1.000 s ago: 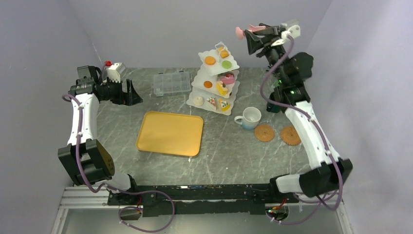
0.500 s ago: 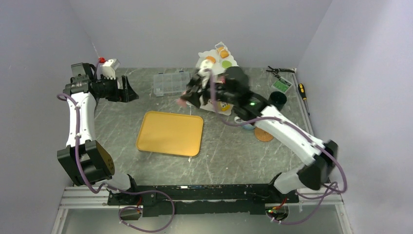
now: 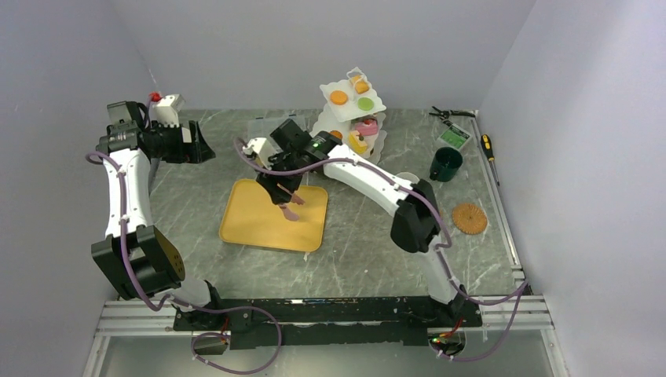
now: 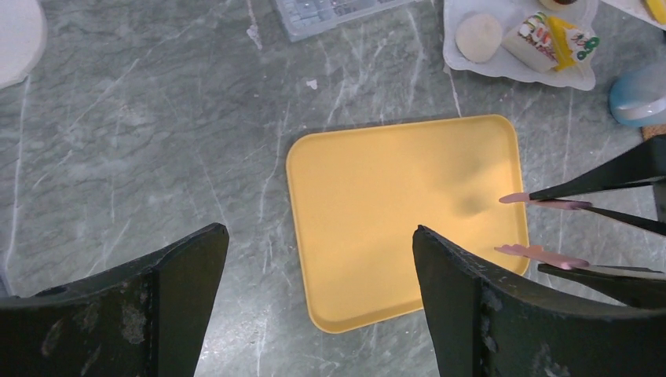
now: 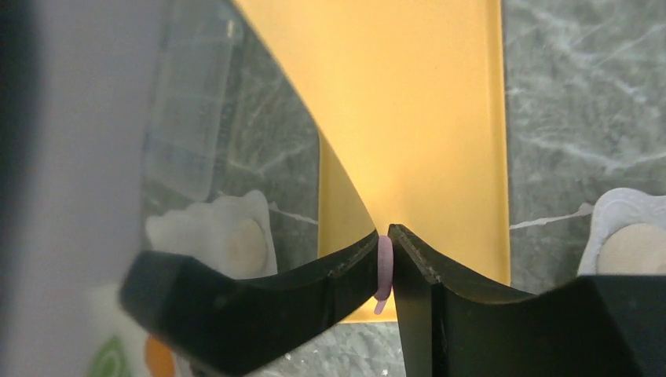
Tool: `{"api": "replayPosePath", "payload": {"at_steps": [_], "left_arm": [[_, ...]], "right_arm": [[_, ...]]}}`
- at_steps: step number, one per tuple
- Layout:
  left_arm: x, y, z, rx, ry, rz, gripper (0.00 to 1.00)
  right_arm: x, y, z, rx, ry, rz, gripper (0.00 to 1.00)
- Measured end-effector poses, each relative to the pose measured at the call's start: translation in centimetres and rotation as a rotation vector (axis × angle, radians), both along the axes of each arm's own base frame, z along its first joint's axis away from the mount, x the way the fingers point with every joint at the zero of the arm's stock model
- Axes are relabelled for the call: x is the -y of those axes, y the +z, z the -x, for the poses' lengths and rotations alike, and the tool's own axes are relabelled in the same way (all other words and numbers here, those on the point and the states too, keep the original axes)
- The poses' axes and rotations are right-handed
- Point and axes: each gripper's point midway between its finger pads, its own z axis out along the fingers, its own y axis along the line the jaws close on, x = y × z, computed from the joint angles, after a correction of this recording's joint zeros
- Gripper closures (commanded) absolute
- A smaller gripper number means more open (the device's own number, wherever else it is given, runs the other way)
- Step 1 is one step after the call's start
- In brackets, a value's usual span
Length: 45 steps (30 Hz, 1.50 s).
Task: Serve the afternoon tea
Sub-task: Place the clamp on the tray.
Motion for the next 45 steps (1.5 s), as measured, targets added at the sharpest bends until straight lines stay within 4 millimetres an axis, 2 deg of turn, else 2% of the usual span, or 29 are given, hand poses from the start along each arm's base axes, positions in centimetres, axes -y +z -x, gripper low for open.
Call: {"api": "replayPosePath", "payload": {"at_steps": [8, 15, 20, 22, 25, 26, 27, 30, 33, 35, 37, 41, 43, 45], "left_arm": [[-2.2, -0.8, -0.6, -0.019, 0.084, -0.024, 0.06], [-3.3, -1.2, -0.7, -0.035, 0.125, -0.033, 0.06], [-3.4, -1.3, -0.8, -0.037, 0.126, -0.035, 0.06], [-3.4, -1.3, -0.7, -0.036, 0.125, -0.036, 0.07], [-3.4, -1.4, -0.7, -0.036, 0.122, -0.038, 0.06], [-3.3, -1.5, -0.7, -0.038, 0.122, -0.037, 0.06], [-3.3, -1.6, -0.7, -0.040, 0.120, -0.038, 0.06], [-3.2, -2.5, -0.4, -0.057, 0.111, -0.038, 0.06], [-3.0, -4.1, 0.3, -0.088, 0.094, -0.035, 0.07], [-2.8, -5.3, 0.8, -0.115, 0.081, -0.032, 0.07], [-2.6, -6.5, 1.2, -0.144, 0.060, -0.034, 0.09], [-2.1, -9.4, 1.3, -0.199, 0.007, -0.047, 0.14], [-1.6, -11.3, 1.5, -0.242, -0.029, -0.061, 0.18], [-0.9, -13.0, 1.4, -0.281, -0.071, -0.079, 0.22]], "right_arm": [[0.7, -6.4, -0.4, -0.079, 0.006, 0.167, 0.34], [0.1, -11.7, -1.2, -0.095, -0.005, 0.246, 0.31], [-0.4, -13.5, -1.1, -0.080, -0.004, 0.260, 0.33], [-0.9, -14.1, -1.3, -0.066, -0.014, 0.243, 0.30], [-1.5, -14.8, -1.4, -0.047, -0.036, 0.212, 0.20], [-1.8, -14.7, -1.5, -0.031, -0.046, 0.188, 0.04], [-2.0, -14.6, -1.5, -0.020, -0.058, 0.173, 0.01], [-2.3, -14.7, -1.6, 0.003, -0.092, 0.139, 0.00], [-2.8, -13.9, -1.9, 0.034, -0.137, 0.090, 0.00], [-2.9, -12.5, -2.2, 0.059, -0.166, 0.054, 0.00], [-2.7, -10.2, -2.6, 0.099, -0.203, 0.004, 0.00], [-1.5, -2.7, -3.1, 0.191, -0.293, -0.140, 0.00], [0.0, 2.2, -3.1, 0.243, -0.361, -0.245, 0.00], [2.3, 6.6, -3.2, 0.289, -0.438, -0.346, 0.00]]}}
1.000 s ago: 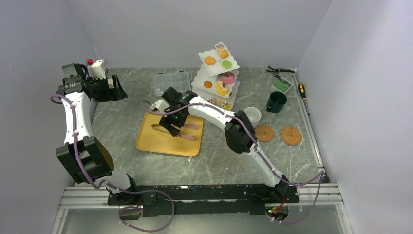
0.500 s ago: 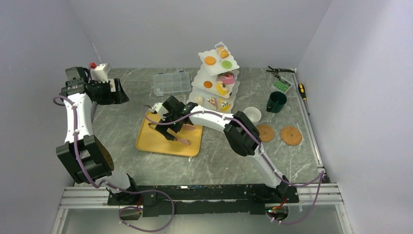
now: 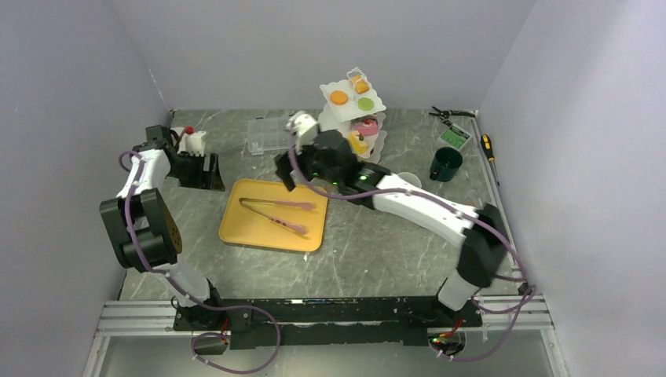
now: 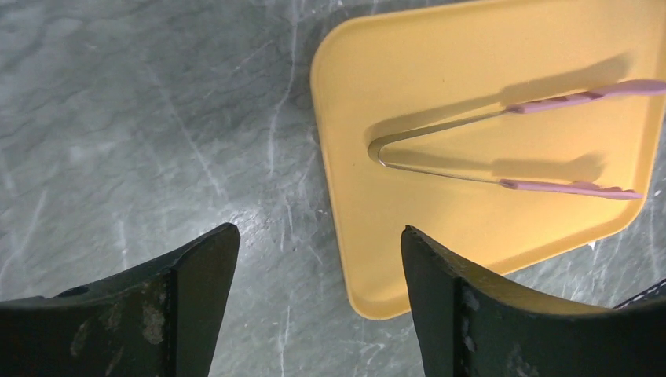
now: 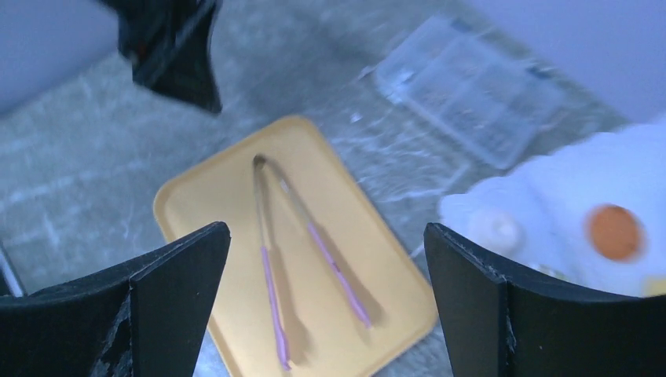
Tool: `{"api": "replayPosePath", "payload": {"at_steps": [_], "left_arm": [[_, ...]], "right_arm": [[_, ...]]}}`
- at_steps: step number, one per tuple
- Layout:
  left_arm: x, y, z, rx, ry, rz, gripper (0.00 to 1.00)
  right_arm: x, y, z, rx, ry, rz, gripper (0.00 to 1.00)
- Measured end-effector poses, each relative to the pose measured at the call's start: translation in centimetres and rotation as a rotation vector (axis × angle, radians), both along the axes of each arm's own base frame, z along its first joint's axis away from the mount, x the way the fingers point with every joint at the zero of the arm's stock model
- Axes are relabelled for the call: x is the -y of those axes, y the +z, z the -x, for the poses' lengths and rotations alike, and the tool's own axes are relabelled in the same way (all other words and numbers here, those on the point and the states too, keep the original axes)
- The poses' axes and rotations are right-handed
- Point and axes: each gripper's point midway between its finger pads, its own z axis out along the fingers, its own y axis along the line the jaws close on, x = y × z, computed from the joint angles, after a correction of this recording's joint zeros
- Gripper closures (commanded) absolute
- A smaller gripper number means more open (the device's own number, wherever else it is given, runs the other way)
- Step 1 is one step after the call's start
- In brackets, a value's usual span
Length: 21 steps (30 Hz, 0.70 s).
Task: Serve the afternoon tea
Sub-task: Place the clamp on the tray, then move the tray at the center of the board.
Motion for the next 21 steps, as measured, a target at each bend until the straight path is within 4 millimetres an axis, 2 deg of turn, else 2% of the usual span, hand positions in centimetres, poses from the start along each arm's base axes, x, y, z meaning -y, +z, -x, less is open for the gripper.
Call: {"api": "replayPosePath", "payload": {"at_steps": [1, 3, 4, 6, 8, 10, 13, 15, 18, 21], "left_arm": [[0.3, -0.8, -0.1, -0.017, -0.021, -0.009, 0.24], [1.0, -2.0, -0.3, -0.045, -0.054, -0.024, 0.28], [1.4, -2.7, -0.4, -0.057, -0.074, -0.035, 0.29], [1.8, -3.5, -0.5, -0.070, -0.098, -0.054, 0.32], [2.2, -4.2, -0.8, -0.077, -0.117, -0.071, 0.34], [2.2, -4.9, -1.1, -0.084, -0.124, -0.086, 0.37], [2.1, -6.5, -1.5, -0.108, -0.130, -0.112, 0.42], [2.2, -7.5, -1.6, -0.123, -0.134, -0.126, 0.47], [2.5, -9.0, -1.8, -0.149, -0.150, -0.153, 0.56], [2.5, -9.2, -2.2, -0.142, -0.156, -0.181, 0.62]], "right_arm": [[1.6, 2.0, -0.1, 0.028, -0.045, -0.052, 0.00], [4.4, 4.5, -0.5, 0.065, -0.124, -0.120, 0.00], [6.1, 5.3, -0.7, 0.080, -0.172, -0.151, 0.00], [9.5, 5.7, -1.1, 0.091, -0.266, -0.185, 0.00], [12.3, 5.1, -1.6, 0.083, -0.352, -0.196, 0.00], [15.1, 3.5, -1.8, 0.064, -0.438, -0.187, 0.00], [18.1, 1.0, -1.4, 0.029, -0.531, -0.164, 0.00], [19.7, 0.1, -1.1, 0.017, -0.578, -0.156, 0.00], [22.0, 0.2, -1.1, 0.020, -0.653, -0.176, 0.00], [24.5, 1.0, -1.3, 0.034, -0.733, -0.211, 0.00]]}}
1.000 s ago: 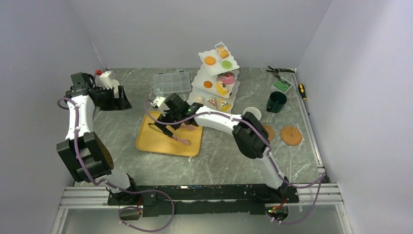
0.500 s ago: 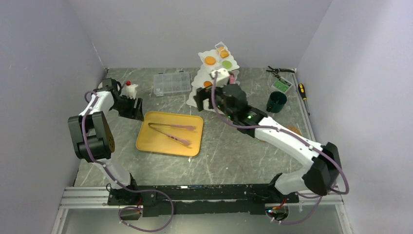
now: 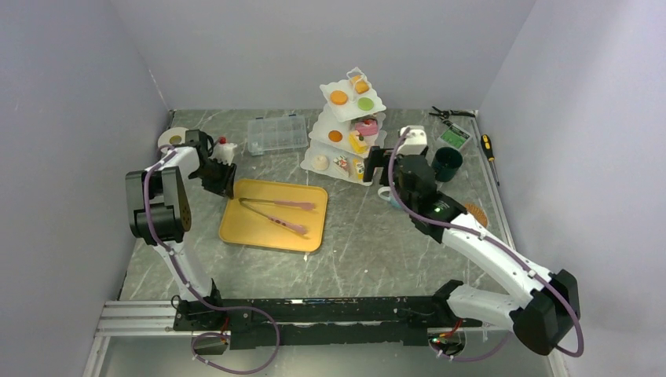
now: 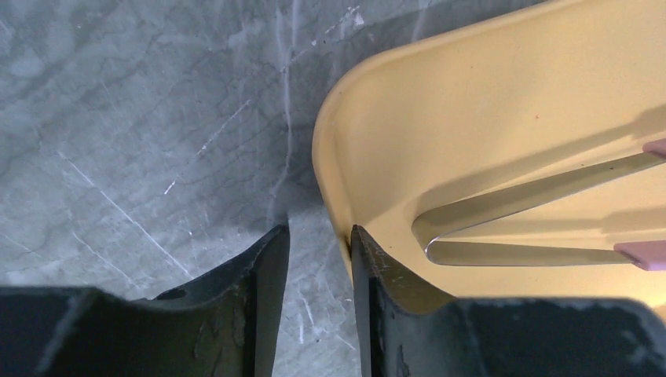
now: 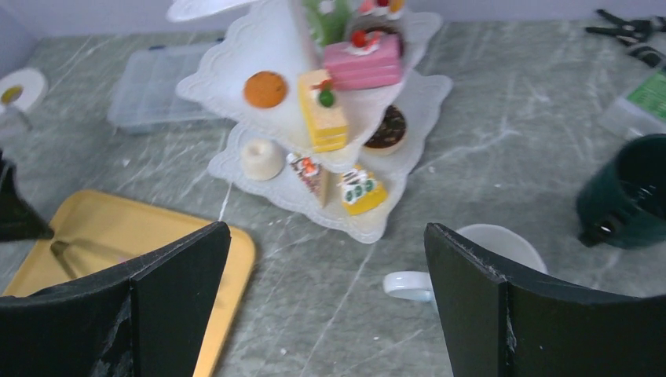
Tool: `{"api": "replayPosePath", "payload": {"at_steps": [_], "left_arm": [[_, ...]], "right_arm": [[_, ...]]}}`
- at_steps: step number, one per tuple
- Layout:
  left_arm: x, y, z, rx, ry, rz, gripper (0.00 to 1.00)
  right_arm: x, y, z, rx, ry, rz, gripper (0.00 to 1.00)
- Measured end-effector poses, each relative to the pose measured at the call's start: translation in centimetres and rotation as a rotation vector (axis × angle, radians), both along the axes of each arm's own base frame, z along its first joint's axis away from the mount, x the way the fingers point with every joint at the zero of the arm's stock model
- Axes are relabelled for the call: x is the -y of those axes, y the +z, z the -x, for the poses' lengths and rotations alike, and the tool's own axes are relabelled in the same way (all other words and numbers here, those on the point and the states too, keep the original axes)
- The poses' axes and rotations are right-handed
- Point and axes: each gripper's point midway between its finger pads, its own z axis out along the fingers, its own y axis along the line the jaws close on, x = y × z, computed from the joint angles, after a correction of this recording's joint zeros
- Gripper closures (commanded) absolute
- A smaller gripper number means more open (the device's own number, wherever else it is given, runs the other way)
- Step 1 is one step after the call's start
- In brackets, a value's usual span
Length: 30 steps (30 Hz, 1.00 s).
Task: Serve the afternoon tea
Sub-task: Move the tray at the center of the board.
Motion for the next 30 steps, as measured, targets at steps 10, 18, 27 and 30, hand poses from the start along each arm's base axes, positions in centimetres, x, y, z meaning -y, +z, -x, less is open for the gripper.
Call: {"api": "replayPosePath", "payload": {"at_steps": [10, 18, 27, 30], "left_arm": [[-0.5, -0.2, -0.8, 0.018, 0.008, -0.054, 0.83], [-3.7, 0.2, -3.5, 0.075, 0.068, -0.140, 0.88], [-9.9, 0.5, -5.2, 0.116, 0.202, -0.201, 0.60], [-9.0, 0.5, -4.7, 0.094, 0.203, -0.163, 0.42]], "right_arm": [[5.6, -1.3, 0.0, -0.034, -0.191, -0.014, 0.00], [8.6, -3.5, 0.5, -0.096, -0.300, -0.008, 0.00], [12.3, -6.5, 1.4, -0.181, -0.450, -0.058, 0.00], [13.3, -8.5, 2.0, -0.231, -0.493, -0.080, 0.02]]}}
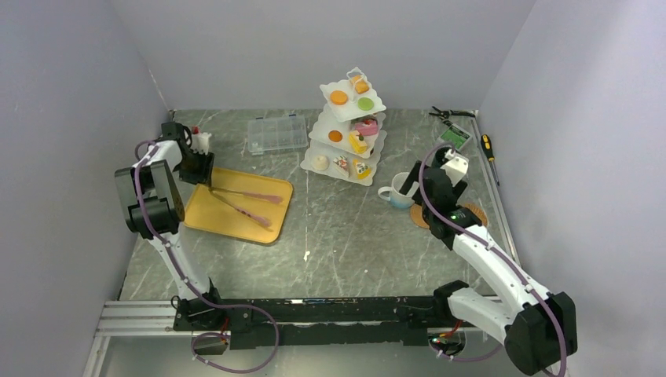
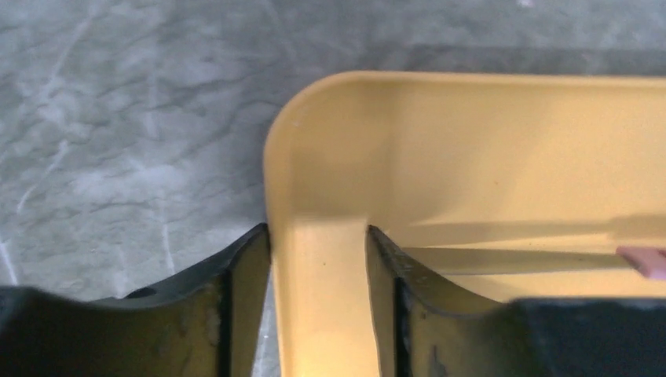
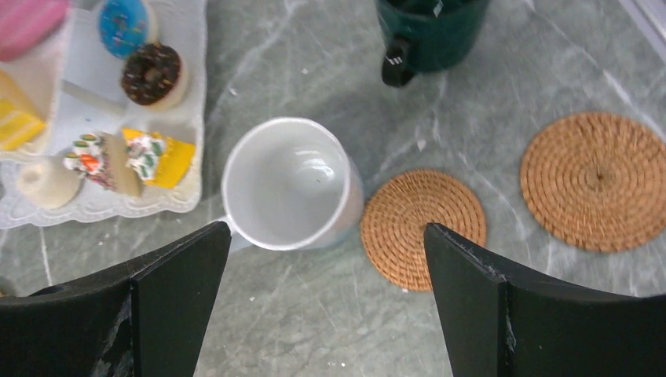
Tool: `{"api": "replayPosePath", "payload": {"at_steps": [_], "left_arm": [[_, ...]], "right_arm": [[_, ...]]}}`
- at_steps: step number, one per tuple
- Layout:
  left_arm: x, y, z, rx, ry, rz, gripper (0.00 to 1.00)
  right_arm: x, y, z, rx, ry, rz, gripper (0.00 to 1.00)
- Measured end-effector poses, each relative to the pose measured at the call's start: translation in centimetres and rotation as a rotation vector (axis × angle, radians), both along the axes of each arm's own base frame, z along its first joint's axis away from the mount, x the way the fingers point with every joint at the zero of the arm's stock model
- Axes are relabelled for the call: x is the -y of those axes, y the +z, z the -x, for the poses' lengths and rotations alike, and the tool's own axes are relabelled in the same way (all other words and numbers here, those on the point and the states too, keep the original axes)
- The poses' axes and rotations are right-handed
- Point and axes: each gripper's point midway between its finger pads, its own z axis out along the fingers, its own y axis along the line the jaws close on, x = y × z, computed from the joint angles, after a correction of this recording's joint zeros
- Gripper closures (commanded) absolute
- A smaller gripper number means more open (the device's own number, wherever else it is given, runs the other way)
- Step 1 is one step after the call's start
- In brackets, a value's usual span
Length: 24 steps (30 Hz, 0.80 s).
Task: Serve the afternoon tea
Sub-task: Move the tray at the center of the board.
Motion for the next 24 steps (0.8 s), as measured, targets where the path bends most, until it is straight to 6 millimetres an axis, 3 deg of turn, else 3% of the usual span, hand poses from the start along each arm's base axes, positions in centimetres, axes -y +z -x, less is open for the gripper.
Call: {"api": "replayPosePath", "payload": {"at_steps": [5, 8, 13, 16, 18, 24], "left_arm": [[3.0, 1.8, 1.9, -0.041, -0.016, 0.119, 0.17], [4.6, 5.6, 3.1, -0.015, -0.026, 0.179, 0.07], [6.0, 14.7, 3.3, 0.156, -0.073, 0.200, 0.07], [6.7, 18.3, 3.9, 0.216, -0.103, 0.204, 0.07], [7.2, 19.1, 5.0, 0.212, -0.122, 0.216, 0.07], [8.5, 19.1, 8.2, 0.132, -0.149, 0.261, 0.07]], "right_arm": [[1.3, -2.9, 1.6, -0.070, -0.069, -0.050, 0.05], [1.7, -4.0, 2.5, -0.087, -0.102, -0.094, 0.07], [2.2, -5.2, 3.8, -0.101, -0.141, -0.134, 0.09], [2.2, -5.3, 4.0, -0.102, -0.154, -0.149, 0.09], [2.3, -5.4, 4.1, -0.109, -0.161, -0.152, 0.09], [2.7, -6.0, 4.8, -0.137, -0.186, -0.163, 0.11]]}}
